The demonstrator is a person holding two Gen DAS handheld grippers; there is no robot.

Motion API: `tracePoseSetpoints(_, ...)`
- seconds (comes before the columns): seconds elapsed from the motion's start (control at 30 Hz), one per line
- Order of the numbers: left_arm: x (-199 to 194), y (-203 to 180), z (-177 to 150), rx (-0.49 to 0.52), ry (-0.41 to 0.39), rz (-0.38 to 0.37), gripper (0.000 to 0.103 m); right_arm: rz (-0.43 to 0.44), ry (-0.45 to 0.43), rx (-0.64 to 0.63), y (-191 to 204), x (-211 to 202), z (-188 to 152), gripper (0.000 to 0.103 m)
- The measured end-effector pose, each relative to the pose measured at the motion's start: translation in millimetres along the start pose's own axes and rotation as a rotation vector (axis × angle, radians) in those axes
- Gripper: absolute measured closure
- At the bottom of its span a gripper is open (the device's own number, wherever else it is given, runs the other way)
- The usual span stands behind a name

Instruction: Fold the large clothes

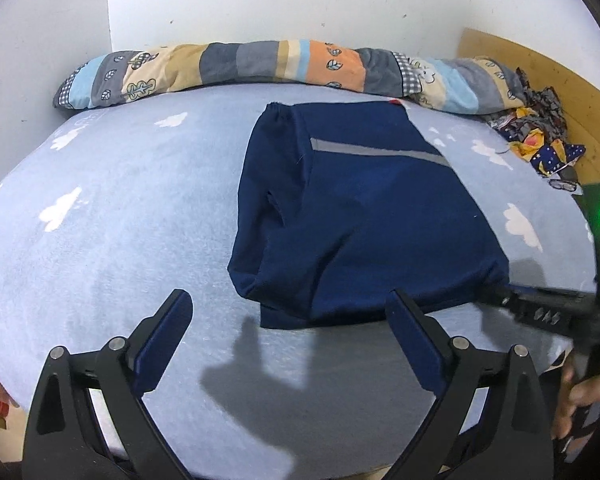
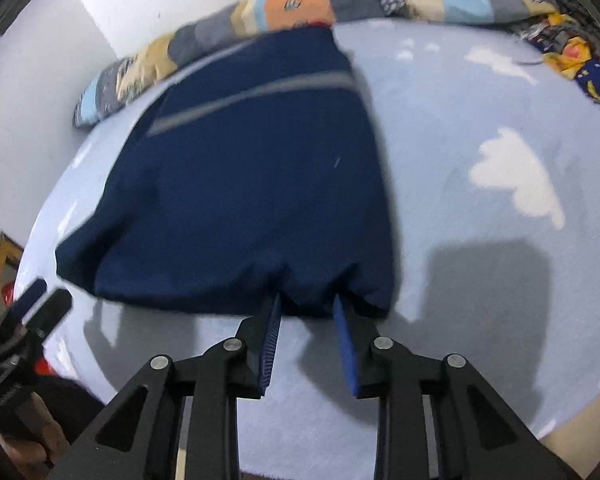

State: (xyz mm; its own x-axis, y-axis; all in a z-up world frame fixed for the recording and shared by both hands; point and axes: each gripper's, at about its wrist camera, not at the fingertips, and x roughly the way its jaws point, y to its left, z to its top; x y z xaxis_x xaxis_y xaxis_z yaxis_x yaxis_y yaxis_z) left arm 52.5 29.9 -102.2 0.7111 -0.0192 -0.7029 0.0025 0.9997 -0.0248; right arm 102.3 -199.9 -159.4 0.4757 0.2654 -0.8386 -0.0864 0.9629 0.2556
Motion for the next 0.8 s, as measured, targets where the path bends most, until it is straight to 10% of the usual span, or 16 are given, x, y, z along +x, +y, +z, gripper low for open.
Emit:
tracePoseSetpoints(0.43,-64.8,-18.6,-5.6,0.067,-0.151,-0.059,0.004,0.026,-0.357,-0.066,13.2,-120.3,-42.8,0.053)
tracePoseSetpoints(0.8,-96.8,4.6,0.1,-0.020,-0.205,-0.062,0.003,0.110,-0.456,-0.065,19.4,-163.6,-69.5,0.049)
